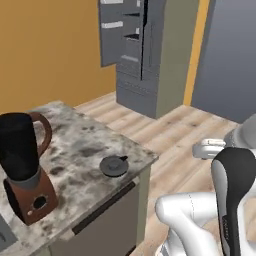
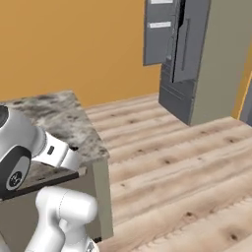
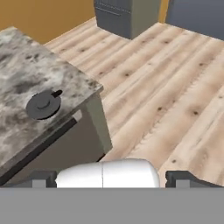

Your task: Grab the lime and garlic from the fridge, place them in the blender, close the lid, and turn on the blender to create a marinade.

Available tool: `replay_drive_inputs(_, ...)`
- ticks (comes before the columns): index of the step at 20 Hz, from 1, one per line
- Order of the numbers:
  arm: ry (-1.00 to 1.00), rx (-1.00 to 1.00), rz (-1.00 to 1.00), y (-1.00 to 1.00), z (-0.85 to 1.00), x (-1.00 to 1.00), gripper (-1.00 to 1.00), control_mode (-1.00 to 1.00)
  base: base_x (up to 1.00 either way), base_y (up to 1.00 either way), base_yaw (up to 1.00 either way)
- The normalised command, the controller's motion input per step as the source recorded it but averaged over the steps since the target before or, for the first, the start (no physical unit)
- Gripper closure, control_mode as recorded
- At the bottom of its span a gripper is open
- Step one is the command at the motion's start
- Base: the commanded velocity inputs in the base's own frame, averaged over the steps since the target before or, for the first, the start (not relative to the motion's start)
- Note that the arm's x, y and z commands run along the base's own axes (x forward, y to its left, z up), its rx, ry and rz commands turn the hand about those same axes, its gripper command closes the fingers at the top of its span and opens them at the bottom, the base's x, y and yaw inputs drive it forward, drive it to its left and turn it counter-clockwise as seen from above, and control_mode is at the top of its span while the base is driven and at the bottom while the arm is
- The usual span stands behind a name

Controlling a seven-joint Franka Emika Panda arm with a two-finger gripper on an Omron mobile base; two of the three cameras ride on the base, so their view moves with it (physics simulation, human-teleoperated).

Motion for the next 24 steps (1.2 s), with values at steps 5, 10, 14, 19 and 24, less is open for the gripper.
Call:
replay_drive_inputs(5, 0.0, 0.0, 0.0, 0.0, 0.0, 0.0, -1.0, 1.0, 0.54, -0.99, -0.58)
replay_drive_inputs(10, 0.0, 0.0, 0.0, 0.0, 0.0, 0.0, -1.0, 1.0, 1.0, -0.59, -0.2)
replay_drive_inputs(14, 0.0, 0.0, 0.0, 0.0, 0.0, 0.0, -1.0, 1.0, 1.0, -0.5, 0.01)
replay_drive_inputs(19, 0.0, 0.0, 0.0, 0.0, 0.0, 0.0, -1.0, 1.0, 1.0, -0.35, 0.08)
replay_drive_inputs(24, 0.0, 0.0, 0.0, 0.0, 0.0, 0.0, -1.0, 1.0, 1.0, 0.05, 0.02)
